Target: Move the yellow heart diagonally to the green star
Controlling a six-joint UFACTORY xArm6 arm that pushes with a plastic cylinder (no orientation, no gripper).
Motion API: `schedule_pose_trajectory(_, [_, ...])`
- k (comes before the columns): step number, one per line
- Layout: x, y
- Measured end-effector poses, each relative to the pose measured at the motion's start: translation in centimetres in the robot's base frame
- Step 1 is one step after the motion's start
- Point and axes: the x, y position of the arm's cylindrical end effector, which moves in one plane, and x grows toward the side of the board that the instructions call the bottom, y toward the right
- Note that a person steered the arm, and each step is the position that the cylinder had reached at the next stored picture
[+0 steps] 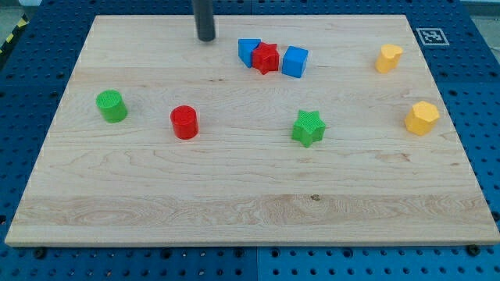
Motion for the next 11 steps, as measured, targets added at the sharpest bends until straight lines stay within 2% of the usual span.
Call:
schedule_pose_trajectory(1, [2.2, 3.4])
schedule_pose_trajectory(2, [5.1, 4.5])
schedule_pose_trajectory(3, [5.3, 4.5])
schedule_pose_trajectory(4, [2.0, 4.6])
schedule_pose_trajectory(5, [-0.2, 9.9])
schedule_pose_trajectory(6, [-0.2, 20.8])
schedule_pose_trajectory(7, [0.6, 31.6])
schedule_pose_trajectory(8, [4.5, 38.4])
schedule_pose_trajectory(9, [8.2, 37.9])
schedule_pose_trajectory(11, [7.1, 23.0])
